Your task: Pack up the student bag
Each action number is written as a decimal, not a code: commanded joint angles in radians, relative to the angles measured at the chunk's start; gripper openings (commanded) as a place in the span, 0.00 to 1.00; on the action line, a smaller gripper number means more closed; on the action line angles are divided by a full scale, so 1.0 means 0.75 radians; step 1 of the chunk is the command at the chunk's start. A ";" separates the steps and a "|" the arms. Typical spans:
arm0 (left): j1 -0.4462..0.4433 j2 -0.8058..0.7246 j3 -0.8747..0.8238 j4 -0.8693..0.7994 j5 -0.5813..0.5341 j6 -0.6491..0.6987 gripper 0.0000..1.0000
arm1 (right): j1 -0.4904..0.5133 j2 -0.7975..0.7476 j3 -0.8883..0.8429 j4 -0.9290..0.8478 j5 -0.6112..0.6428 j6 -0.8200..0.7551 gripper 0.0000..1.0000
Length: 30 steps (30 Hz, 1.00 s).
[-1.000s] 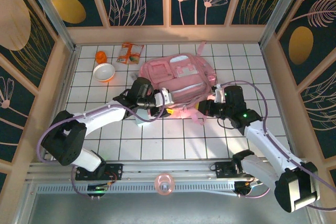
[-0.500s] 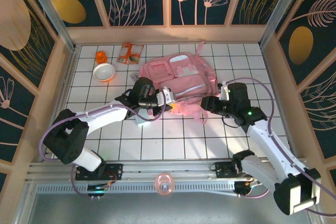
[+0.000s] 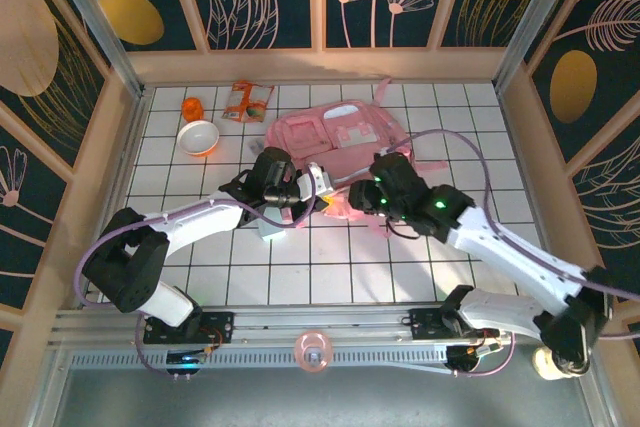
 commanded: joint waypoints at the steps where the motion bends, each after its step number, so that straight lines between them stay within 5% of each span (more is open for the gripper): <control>1: 0.014 -0.038 0.054 0.074 0.049 -0.044 0.00 | 0.010 0.061 0.051 0.093 0.015 0.024 0.42; 5: 0.014 -0.048 0.056 0.078 0.048 -0.046 0.00 | 0.010 0.123 0.067 0.078 0.017 0.037 0.39; 11: 0.014 -0.048 0.054 0.091 0.043 -0.058 0.00 | 0.008 0.130 0.064 0.049 0.055 0.045 0.13; 17: 0.014 -0.050 0.054 0.093 0.026 -0.067 0.00 | -0.015 0.132 0.063 -0.035 0.084 0.063 0.02; 30: 0.014 -0.068 0.059 0.097 0.026 -0.084 0.00 | 0.019 0.207 0.038 -0.001 0.049 0.113 0.14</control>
